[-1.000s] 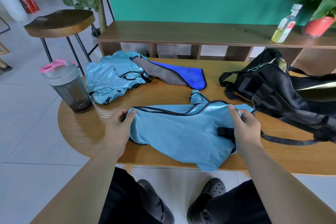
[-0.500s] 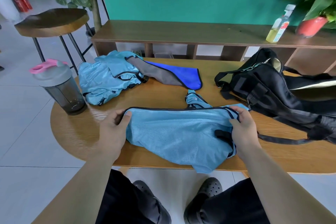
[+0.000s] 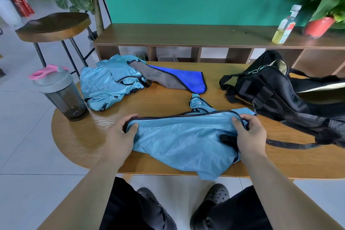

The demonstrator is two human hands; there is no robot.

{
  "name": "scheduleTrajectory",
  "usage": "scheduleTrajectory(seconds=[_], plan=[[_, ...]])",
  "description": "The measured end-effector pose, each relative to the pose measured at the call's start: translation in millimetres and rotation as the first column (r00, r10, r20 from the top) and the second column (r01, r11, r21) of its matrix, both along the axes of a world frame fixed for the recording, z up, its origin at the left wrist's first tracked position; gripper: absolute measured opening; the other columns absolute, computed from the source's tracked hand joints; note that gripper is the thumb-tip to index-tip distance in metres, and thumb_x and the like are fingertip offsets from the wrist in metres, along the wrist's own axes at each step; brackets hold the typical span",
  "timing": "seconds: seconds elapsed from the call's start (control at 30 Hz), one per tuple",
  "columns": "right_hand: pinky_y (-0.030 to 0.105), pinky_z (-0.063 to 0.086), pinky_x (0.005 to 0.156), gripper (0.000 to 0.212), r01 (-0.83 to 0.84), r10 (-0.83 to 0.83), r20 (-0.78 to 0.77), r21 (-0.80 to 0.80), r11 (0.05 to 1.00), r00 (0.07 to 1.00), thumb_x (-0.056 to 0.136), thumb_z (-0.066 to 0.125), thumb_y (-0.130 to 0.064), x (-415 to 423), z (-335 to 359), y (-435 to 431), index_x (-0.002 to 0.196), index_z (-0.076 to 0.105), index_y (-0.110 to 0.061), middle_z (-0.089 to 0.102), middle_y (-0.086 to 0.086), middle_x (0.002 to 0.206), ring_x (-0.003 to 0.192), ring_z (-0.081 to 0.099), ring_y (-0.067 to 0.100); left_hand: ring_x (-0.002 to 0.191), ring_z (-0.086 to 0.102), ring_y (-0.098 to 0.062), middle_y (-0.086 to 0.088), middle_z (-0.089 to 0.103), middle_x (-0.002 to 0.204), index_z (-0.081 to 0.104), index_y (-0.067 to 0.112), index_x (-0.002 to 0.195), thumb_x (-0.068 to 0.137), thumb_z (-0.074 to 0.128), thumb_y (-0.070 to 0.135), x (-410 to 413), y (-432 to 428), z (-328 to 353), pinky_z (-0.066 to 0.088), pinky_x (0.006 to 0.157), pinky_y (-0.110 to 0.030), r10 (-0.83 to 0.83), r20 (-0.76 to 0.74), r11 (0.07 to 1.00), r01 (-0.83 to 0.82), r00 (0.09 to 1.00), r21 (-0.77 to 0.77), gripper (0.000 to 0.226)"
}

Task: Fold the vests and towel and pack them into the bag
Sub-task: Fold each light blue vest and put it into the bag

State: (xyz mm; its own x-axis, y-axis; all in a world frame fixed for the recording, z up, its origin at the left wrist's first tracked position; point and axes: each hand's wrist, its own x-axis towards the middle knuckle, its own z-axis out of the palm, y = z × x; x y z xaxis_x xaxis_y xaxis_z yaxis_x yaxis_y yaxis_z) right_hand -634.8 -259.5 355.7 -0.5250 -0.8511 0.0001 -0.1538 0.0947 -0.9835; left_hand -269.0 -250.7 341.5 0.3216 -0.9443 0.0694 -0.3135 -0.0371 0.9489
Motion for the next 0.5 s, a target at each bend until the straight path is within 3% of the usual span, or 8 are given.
scheduleTrajectory(seconds=[0.1, 0.17, 0.23, 0.33, 0.4, 0.5], plan=[[0.050, 0.060, 0.096, 0.014, -0.047, 0.045, 0.057, 0.031, 0.998, 0.997, 0.097, 0.076, -0.026, -3, 7, -1, 0.104, 0.068, -0.034, 0.077, -0.012, 0.101, 0.101, 0.072, 0.016, 0.094, 0.065, 0.008, 0.025, 0.072, 0.101, 0.074, 0.041, 0.107, 0.102, 0.067, 0.020, -3, -2, 11, 0.047, 0.078, -0.016, -0.065, 0.104, 0.997, 0.060, 0.992, 0.047, 0.022], [0.048, 0.060, 0.097, 0.022, -0.103, 0.103, 0.001, 0.039, 0.994, 0.995, 0.097, 0.075, -0.021, -7, 21, -6, 0.107, 0.070, -0.040, 0.077, -0.018, 0.105, 0.104, 0.072, 0.012, 0.078, 0.064, 0.000, 0.023, 0.070, 0.080, 0.074, 0.033, 0.092, 0.102, 0.068, 0.024, 4, -13, 22, 0.045, 0.070, -0.022, -0.163, 0.207, 0.983, 0.140, 0.965, 0.119, 0.015], [0.043, 0.060, 0.095, 0.028, -0.152, 0.152, -0.072, 0.000, 0.988, 0.986, 0.098, 0.074, -0.018, -11, 49, -15, 0.112, 0.072, -0.042, 0.077, -0.018, 0.103, 0.099, 0.072, 0.007, 0.066, 0.057, -0.007, 0.017, 0.062, 0.065, 0.068, 0.025, 0.077, 0.102, 0.068, 0.028, 16, -28, 46, 0.040, 0.064, -0.030, -0.211, 0.307, 0.975, 0.178, 0.928, 0.131, 0.024], [0.027, 0.058, 0.092, 0.029, -0.203, 0.188, -0.152, -0.092, 0.975, 0.970, 0.099, 0.072, -0.016, -16, 101, -37, 0.122, 0.072, -0.034, 0.075, -0.016, 0.106, 0.095, 0.070, -0.004, 0.088, 0.064, -0.007, 0.012, 0.072, 0.094, 0.076, 0.026, 0.097, 0.101, 0.069, 0.021, 34, -58, 100, 0.046, 0.077, -0.024, -0.166, 0.423, 0.984, 0.180, 0.891, 0.007, 0.009], [0.016, 0.055, 0.087, 0.029, -0.248, 0.219, -0.191, -0.142, 0.958, 0.957, 0.101, 0.069, -0.014, -18, 138, -52, 0.126, 0.071, -0.029, 0.073, -0.016, 0.110, 0.097, 0.068, -0.008, 0.096, 0.066, -0.005, 0.011, 0.074, 0.105, 0.078, 0.024, 0.108, 0.099, 0.071, 0.016, 38, -74, 142, 0.047, 0.083, -0.016, -0.112, 0.451, 0.981, 0.172, 0.885, -0.093, 0.014], [0.021, 0.054, 0.094, 0.032, -0.298, 0.242, -0.266, -0.197, 0.934, 0.933, 0.100, 0.072, -0.014, -20, 185, -74, 0.129, 0.072, -0.026, 0.073, -0.014, 0.115, 0.107, 0.067, 0.000, 0.096, 0.069, -0.009, 0.005, 0.074, 0.108, 0.078, 0.022, 0.110, 0.098, 0.072, 0.012, 41, -94, 200, 0.053, 0.087, -0.022, -0.054, 0.429, 0.968, 0.152, 0.902, -0.198, 0.017]])
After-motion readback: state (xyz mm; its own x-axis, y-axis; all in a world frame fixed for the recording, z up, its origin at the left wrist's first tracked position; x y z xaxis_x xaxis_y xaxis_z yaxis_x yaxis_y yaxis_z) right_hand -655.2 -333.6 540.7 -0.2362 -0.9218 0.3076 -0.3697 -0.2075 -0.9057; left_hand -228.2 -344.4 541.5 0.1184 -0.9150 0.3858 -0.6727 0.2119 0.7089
